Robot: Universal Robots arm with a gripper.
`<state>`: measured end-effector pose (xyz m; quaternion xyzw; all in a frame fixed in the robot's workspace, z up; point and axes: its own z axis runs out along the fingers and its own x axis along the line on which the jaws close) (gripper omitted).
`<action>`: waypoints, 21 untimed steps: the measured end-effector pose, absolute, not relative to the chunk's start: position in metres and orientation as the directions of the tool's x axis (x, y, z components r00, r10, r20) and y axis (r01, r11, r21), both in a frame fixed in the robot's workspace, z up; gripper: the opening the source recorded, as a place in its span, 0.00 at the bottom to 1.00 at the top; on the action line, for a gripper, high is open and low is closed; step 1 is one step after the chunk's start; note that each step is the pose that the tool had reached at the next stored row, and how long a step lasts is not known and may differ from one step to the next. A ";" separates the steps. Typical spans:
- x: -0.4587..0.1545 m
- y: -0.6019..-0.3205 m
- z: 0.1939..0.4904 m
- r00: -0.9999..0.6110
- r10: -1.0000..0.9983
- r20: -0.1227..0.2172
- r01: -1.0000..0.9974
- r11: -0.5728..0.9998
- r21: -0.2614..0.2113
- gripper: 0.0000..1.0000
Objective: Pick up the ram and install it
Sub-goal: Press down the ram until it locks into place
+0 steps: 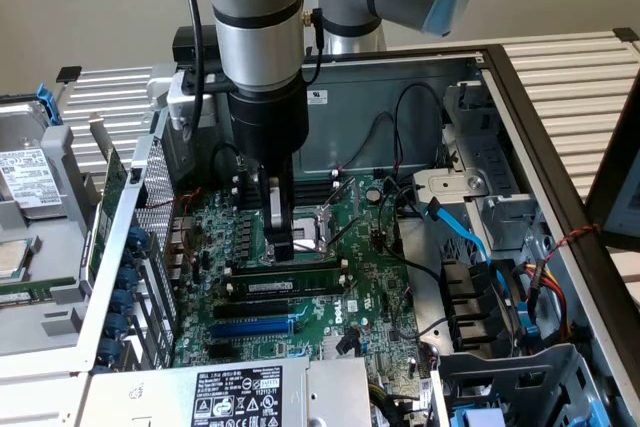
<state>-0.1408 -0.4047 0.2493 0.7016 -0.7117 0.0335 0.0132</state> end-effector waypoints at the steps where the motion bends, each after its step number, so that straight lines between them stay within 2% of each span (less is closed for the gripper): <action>1: -0.141 -0.405 0.249 -0.015 -0.998 0.066 -0.999 0.013 -0.029 0.11; 7: -0.141 -0.405 0.249 -0.026 -0.997 0.066 -0.999 0.024 -0.029 0.11; 21: -0.141 -0.405 0.249 -0.243 -0.968 0.066 -0.970 0.242 -0.029 0.11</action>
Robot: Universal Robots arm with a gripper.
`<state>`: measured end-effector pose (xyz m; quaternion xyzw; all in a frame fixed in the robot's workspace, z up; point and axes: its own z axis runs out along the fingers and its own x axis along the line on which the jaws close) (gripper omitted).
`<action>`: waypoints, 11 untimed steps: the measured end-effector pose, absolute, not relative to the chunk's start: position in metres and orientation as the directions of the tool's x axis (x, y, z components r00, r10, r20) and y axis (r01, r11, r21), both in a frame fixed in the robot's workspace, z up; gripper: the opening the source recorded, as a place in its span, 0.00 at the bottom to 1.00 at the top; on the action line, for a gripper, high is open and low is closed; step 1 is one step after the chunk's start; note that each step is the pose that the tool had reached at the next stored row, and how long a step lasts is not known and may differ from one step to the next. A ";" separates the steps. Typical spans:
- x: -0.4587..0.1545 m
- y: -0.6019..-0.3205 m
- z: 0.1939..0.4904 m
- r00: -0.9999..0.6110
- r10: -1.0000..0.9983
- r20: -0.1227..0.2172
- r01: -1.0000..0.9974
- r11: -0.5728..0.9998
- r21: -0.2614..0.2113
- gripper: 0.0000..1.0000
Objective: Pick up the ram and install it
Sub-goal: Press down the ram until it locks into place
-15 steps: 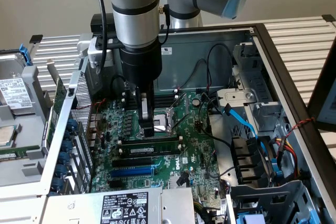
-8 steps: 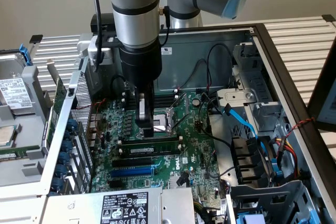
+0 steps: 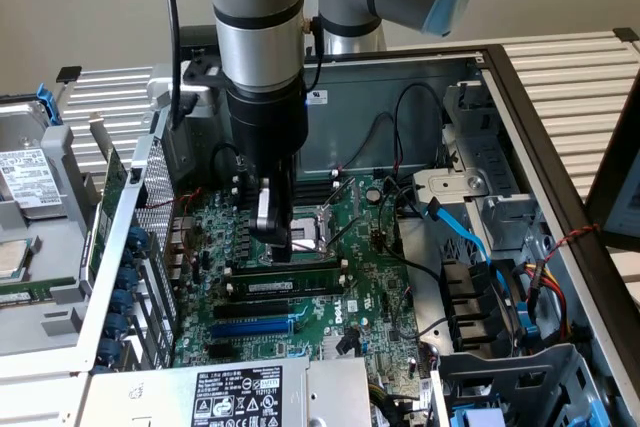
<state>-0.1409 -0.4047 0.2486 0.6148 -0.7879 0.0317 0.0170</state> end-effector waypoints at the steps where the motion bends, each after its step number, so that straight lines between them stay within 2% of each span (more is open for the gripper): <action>1: -0.141 -0.405 0.249 -0.259 -0.964 0.066 -0.966 0.257 -0.029 0.11; 11: -0.141 -0.405 0.248 -0.383 -0.921 0.067 -0.924 0.381 -0.031 0.11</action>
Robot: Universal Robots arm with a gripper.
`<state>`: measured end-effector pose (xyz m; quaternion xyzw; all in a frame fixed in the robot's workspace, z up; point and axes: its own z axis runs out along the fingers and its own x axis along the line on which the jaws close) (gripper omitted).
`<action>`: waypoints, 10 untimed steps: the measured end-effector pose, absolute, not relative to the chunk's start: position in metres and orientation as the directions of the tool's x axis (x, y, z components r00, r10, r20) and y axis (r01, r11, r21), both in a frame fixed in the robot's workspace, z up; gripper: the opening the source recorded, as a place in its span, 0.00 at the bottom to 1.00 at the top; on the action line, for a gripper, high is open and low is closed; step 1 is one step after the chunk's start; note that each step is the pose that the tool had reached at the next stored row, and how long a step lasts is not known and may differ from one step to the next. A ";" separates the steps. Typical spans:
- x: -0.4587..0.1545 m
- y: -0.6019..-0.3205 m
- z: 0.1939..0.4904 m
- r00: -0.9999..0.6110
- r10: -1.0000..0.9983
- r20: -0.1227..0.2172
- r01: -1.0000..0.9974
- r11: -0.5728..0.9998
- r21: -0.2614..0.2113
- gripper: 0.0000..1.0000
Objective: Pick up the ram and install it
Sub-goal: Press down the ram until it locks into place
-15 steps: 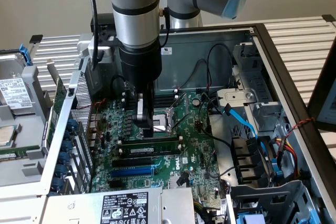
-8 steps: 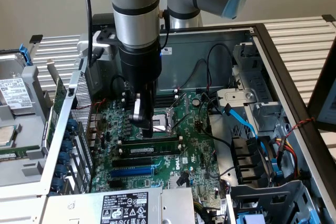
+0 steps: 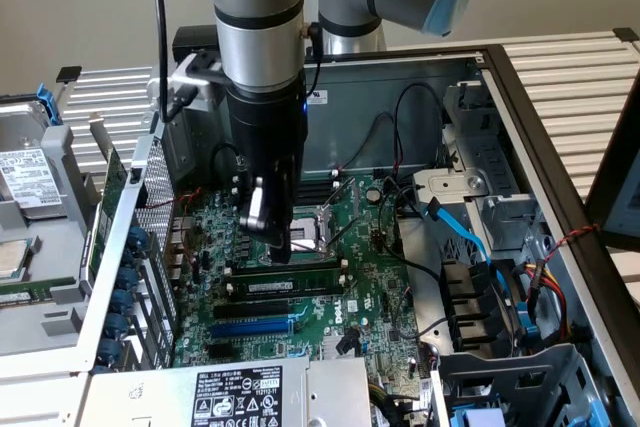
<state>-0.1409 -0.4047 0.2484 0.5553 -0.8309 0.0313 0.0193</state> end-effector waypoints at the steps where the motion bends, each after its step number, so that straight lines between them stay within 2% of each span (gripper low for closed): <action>1: -0.141 -0.405 0.248 -0.398 -0.915 0.067 -0.917 0.397 -0.031 0.11; 10: -0.141 -0.405 0.247 -0.535 -0.842 0.067 -0.845 0.534 -0.031 0.11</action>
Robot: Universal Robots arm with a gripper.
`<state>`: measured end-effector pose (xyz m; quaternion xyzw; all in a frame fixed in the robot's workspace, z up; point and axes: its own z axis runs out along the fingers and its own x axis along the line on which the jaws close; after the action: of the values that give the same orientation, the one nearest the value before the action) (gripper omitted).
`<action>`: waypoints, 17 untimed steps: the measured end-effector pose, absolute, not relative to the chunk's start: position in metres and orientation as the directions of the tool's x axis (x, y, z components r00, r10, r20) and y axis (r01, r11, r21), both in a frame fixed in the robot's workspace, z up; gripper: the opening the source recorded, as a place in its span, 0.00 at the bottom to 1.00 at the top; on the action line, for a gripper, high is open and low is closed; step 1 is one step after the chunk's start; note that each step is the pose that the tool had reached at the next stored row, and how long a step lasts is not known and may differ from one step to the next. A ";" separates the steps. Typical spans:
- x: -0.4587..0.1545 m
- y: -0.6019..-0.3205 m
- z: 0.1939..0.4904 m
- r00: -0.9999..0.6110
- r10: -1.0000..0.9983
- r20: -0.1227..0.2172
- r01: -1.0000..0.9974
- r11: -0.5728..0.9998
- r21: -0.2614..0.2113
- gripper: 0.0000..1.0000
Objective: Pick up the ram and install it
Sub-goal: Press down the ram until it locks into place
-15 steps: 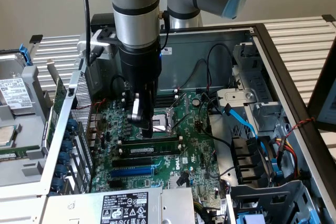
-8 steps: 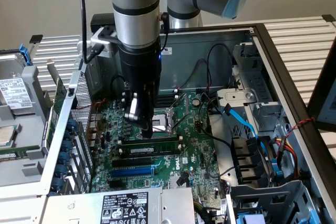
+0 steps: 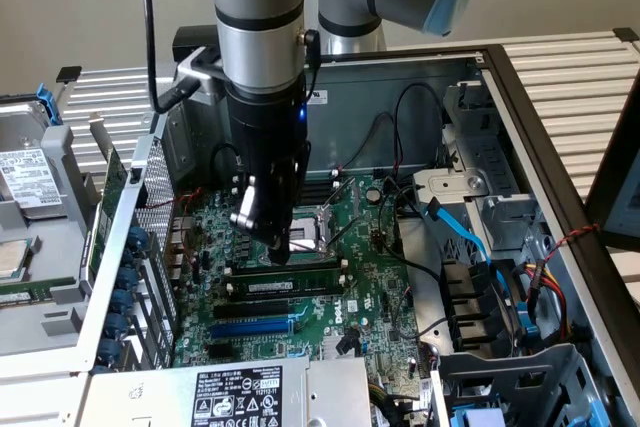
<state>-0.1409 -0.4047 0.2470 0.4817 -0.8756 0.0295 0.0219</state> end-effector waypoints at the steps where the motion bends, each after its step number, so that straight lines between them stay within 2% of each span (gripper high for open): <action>1: -0.141 -0.405 0.247 -0.549 -0.833 0.067 -0.836 0.549 -0.031 0.11; 17: -0.141 -0.405 0.244 -0.754 -0.654 0.067 -0.656 0.754 -0.031 0.11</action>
<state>-0.1409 -0.4047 0.2440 0.3499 -0.9360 0.0261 0.0260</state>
